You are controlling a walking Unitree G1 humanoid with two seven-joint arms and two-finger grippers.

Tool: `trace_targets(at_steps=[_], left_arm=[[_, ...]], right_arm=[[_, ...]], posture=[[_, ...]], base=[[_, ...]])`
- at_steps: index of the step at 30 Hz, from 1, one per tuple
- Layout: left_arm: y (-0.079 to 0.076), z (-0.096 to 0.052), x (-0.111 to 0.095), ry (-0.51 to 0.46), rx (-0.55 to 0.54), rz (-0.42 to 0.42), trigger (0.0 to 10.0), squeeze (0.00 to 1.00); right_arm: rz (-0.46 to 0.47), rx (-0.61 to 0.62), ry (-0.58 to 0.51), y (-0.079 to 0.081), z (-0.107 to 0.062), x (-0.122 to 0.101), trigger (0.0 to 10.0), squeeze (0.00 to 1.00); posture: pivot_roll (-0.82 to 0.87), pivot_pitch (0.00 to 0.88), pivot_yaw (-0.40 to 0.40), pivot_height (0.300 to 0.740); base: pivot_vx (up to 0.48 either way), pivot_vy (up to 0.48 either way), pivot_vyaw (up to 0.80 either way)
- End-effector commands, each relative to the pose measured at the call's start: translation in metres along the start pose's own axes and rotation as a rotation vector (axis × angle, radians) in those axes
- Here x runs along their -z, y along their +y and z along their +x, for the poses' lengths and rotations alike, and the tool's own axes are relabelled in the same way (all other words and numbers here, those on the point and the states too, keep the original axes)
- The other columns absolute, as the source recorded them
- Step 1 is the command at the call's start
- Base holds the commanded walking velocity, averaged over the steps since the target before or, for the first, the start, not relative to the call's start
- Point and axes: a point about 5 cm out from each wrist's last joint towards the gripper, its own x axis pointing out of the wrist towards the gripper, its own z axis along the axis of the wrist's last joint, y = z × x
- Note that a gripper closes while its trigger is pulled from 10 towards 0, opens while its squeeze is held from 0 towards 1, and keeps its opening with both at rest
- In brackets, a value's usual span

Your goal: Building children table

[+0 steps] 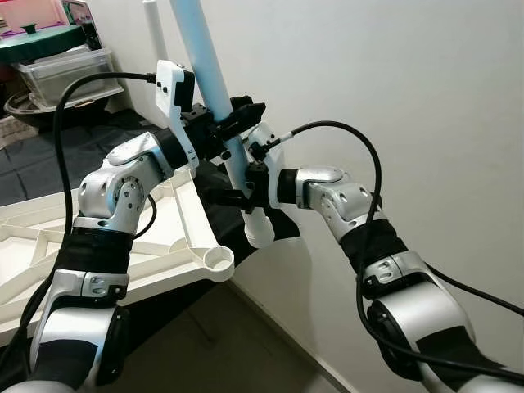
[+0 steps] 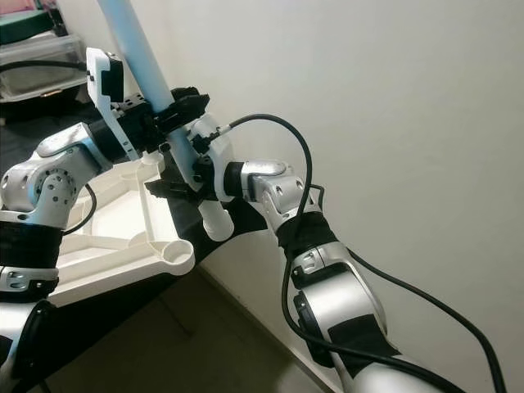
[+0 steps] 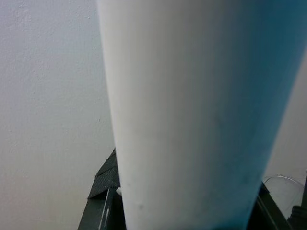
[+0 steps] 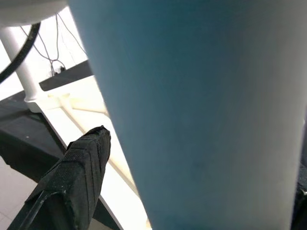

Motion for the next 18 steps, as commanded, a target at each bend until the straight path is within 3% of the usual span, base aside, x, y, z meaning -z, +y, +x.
trace_targets(at_steps=[1, 4, 5, 7, 8, 18], left_arm=[[-0.0058, 0.007, -0.0026, -0.042, 0.039, -0.019, 10.0, 0.0], [-0.0058, 0.0071, -0.002, -0.043, 0.036, -0.02, 10.0, 0.0], [-0.0057, 0.007, -0.0016, -0.042, 0.034, -0.021, 10.0, 0.0], [-0.0057, 0.007, -0.0016, -0.042, 0.034, -0.021, 10.0, 0.0], [-0.0056, 0.0069, -0.0015, -0.042, 0.033, -0.021, 10.0, 0.0], [-0.0051, 0.0061, 0.0002, -0.041, 0.023, -0.023, 10.0, 0.0]], right_arm=[[-0.012, -0.024, 0.01, 0.0074, 0.012, -0.0027, 10.0, 0.0], [-0.008, -0.009, 0.013, 0.0059, 0.0122, -0.0026, 10.0, 0.0], [-0.008, -0.004, 0.013, 0.0055, 0.0123, -0.0028, 0.9, 0.0], [-0.008, -0.004, 0.013, 0.0055, 0.0123, -0.0028, 0.9, 0.0], [-0.008, -0.002, 0.011, 0.0054, 0.0125, -0.003, 0.0, 0.0], [-0.003, 0.009, -0.007, 0.0053, 0.015, -0.0058, 0.0, 0.0]], posture=[[-0.05, 0.0, 0.012, 0.74], [-0.05, 0.0, 0.012, 0.74], [-0.05, 0.0, 0.012, 0.74], [-0.05, 0.0, 0.012, 0.74], [-0.05, 0.0, 0.012, 0.74], [-0.05, 0.0, 0.012, 0.74]], base=[[0.0, 0.0, 0.0], [0.0, 0.0, 0.0], [0.0, 0.0, 0.0], [0.0, 0.0, 0.0], [0.0, 0.0, 0.0], [0.0, 0.0, 0.0]])
